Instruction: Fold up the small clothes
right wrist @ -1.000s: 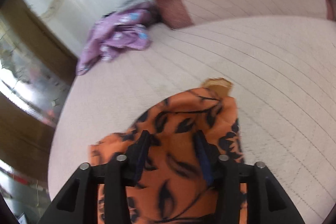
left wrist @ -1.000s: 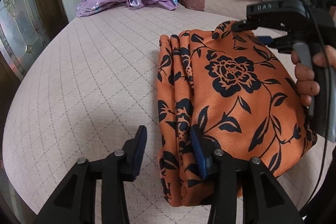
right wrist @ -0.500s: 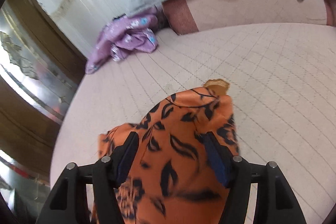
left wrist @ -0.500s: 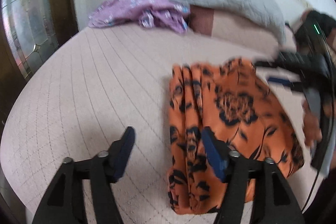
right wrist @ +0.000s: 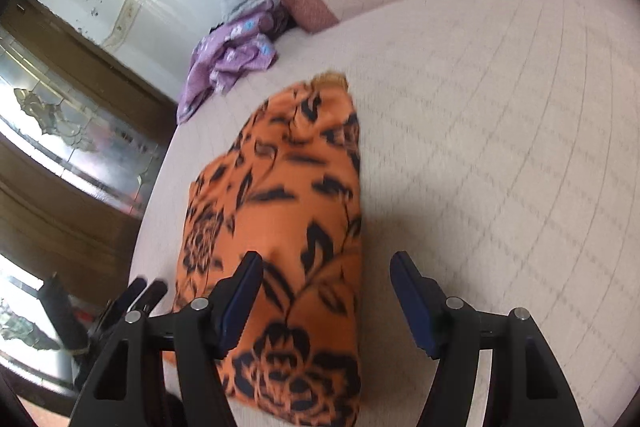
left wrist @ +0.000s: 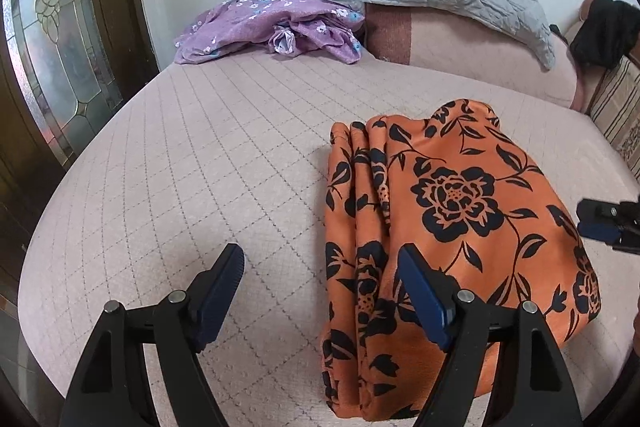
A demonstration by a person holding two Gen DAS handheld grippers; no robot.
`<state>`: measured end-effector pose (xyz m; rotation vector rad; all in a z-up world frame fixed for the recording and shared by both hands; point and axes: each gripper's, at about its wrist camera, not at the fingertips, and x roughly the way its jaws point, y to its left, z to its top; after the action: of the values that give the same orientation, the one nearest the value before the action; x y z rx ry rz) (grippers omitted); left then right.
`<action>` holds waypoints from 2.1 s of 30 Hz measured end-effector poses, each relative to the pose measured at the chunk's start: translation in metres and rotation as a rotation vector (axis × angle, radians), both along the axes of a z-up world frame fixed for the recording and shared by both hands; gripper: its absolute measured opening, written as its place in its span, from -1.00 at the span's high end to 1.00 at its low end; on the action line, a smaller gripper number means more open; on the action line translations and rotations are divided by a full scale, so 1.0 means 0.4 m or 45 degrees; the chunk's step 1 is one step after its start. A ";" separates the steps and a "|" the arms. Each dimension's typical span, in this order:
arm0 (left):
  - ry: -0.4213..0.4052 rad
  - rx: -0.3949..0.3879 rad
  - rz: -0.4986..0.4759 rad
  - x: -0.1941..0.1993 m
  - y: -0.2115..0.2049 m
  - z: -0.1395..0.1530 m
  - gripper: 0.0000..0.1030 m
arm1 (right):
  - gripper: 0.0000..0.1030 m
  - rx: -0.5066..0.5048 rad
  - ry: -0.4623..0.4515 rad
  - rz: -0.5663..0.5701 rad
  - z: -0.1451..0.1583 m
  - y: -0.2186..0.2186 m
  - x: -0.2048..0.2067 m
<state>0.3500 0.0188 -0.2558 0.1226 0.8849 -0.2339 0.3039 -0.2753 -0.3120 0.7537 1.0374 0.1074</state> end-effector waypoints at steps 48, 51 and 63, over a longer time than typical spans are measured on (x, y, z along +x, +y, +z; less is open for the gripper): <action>0.330 -0.333 -0.105 0.075 -0.050 -0.057 -0.59 | -0.43 0.379 -0.036 0.047 -0.155 0.047 0.071; 0.388 -0.454 -0.096 0.091 -0.027 -0.065 -0.63 | -0.41 0.369 -0.040 0.048 -0.154 0.048 0.071; 0.301 -0.467 -0.126 0.077 -0.018 -0.056 0.56 | -0.09 0.223 -0.076 0.071 -0.118 0.072 0.065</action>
<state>0.3808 0.0116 -0.2781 -0.2066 1.0568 -0.5064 0.3298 -0.2466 -0.3593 0.8748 1.0014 0.2700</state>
